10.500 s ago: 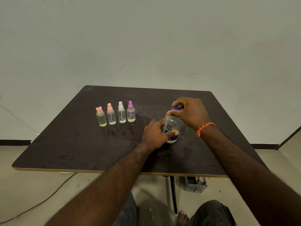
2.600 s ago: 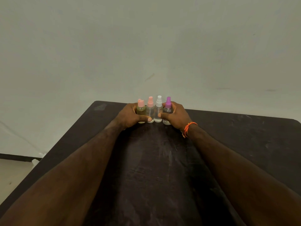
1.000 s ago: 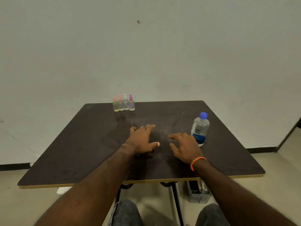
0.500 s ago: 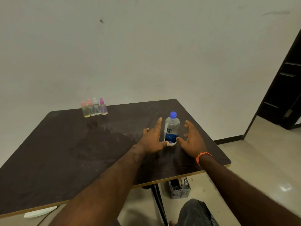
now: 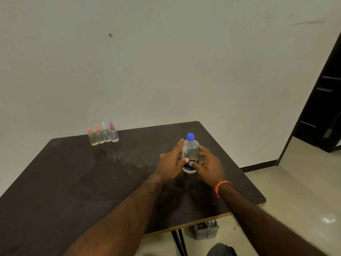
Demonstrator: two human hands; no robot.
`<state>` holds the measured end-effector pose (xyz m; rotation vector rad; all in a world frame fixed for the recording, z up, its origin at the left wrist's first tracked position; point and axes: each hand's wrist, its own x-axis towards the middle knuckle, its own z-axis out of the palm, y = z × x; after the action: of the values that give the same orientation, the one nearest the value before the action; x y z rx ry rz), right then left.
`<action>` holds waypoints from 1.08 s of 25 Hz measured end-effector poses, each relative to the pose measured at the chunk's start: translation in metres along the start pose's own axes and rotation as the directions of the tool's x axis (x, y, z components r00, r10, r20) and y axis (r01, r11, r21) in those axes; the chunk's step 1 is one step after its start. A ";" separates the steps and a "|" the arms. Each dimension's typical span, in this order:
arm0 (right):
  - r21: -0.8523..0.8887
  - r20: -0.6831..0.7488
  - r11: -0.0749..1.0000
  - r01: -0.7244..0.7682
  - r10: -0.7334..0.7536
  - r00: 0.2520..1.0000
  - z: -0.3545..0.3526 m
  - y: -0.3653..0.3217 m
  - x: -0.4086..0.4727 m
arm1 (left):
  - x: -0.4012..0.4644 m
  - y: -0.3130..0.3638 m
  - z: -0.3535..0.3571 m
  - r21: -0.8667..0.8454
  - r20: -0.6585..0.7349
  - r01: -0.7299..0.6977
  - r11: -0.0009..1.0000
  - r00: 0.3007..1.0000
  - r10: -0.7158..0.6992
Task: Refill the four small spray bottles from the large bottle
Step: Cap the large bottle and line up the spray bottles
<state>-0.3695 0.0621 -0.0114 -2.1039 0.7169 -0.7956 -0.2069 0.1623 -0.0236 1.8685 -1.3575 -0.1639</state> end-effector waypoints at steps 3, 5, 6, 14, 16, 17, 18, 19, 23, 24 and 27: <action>-0.027 -0.004 0.999 0.037 -0.037 0.999 -0.010 -0.012 0.035 | 0.034 0.001 -0.012 -0.032 -0.047 -0.013 0.999 0.999 0.012; -0.029 0.008 0.999 0.043 -0.043 0.999 -0.015 -0.018 0.062 | 0.061 0.001 -0.021 -0.005 -0.050 -0.028 1.000 0.998 0.028; -0.025 0.014 0.999 0.041 -0.041 0.999 -0.016 -0.019 0.077 | 0.076 -0.002 -0.024 0.016 -0.037 -0.037 0.999 0.999 0.037; -0.070 0.047 0.997 -0.024 0.028 0.998 0.007 0.009 0.196 | 0.180 -0.033 -0.027 0.052 -0.007 0.018 0.998 1.000 -0.018; -0.077 0.060 0.996 -0.048 0.052 0.997 0.016 0.022 0.221 | 0.197 -0.045 -0.020 -0.005 -0.003 0.039 0.999 0.999 -0.039; -0.078 0.066 0.995 -0.056 0.061 0.996 0.021 0.029 0.231 | 0.203 -0.051 -0.015 -0.029 0.002 0.049 0.998 0.999 -0.049; -0.080 0.074 0.994 -0.075 0.081 0.994 0.027 0.036 0.241 | 0.210 -0.060 -0.010 -0.034 0.011 0.061 0.998 0.998 -0.060; -0.078 0.075 0.993 -0.092 0.098 0.992 0.032 0.045 0.250 | 0.216 -0.070 -0.004 -0.022 0.023 0.074 0.997 0.997 -0.073; -0.103 0.082 0.984 -0.148 0.157 0.984 0.052 0.070 0.267 | 0.226 -0.092 0.015 0.005 0.100 0.094 0.996 0.991 -0.094; -0.109 0.079 0.981 -0.163 0.172 0.982 0.054 0.071 0.267 | 0.226 -0.095 0.018 -0.010 0.108 0.089 0.996 0.990 -0.087; -0.086 0.065 0.980 -0.178 0.184 0.981 0.060 0.076 0.269 | 0.223 -0.101 0.021 -0.064 0.134 0.111 0.992 0.986 -0.102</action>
<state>-0.1689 -0.1413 -0.0232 -2.0911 0.8994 -0.5971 -0.0508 -0.0277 -0.0298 1.8991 -1.3207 -0.3904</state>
